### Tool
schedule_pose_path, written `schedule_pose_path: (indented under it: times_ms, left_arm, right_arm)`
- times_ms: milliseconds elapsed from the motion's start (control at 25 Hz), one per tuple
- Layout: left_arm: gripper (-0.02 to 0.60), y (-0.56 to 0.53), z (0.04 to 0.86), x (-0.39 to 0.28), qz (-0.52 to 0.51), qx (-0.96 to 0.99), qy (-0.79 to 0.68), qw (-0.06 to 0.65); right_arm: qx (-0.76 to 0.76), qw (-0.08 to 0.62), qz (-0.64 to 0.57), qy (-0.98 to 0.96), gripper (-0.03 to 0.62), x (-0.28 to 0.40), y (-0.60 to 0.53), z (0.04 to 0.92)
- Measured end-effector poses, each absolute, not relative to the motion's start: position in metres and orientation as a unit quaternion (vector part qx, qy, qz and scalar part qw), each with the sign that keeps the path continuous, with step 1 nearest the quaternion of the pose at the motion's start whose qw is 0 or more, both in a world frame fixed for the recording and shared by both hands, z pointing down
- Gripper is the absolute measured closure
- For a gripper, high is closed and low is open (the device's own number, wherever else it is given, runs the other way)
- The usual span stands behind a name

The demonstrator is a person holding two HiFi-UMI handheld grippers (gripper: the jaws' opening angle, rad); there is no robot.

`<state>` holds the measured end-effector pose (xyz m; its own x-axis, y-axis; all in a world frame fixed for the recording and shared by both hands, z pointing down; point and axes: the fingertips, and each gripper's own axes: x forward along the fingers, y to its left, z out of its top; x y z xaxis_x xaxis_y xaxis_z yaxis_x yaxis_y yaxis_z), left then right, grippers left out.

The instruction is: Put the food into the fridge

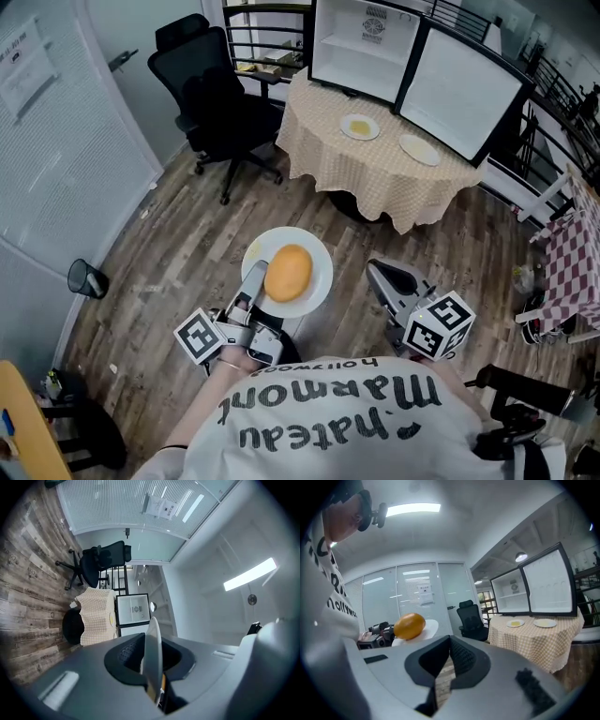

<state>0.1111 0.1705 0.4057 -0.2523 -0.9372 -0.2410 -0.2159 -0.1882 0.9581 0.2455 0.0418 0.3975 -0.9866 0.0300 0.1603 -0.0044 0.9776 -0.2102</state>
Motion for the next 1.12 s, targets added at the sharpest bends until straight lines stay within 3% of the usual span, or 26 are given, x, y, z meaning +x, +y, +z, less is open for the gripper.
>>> schedule_pose_path:
  times_ms: [640,1120]
  left_arm:
    - [0.538,0.142,0.392,-0.119,-0.528,0.555,-0.531,0.362]
    - [0.538,0.094,0.394,-0.189,-0.527,0.579,-0.49,0.382]
  right_arm:
    - [0.047,0.058,0.136,-0.988,0.579,0.018,0.026,0.382]
    - [0.076,0.07,0.129,-0.986,0.579,-0.05,0.014,0.385]
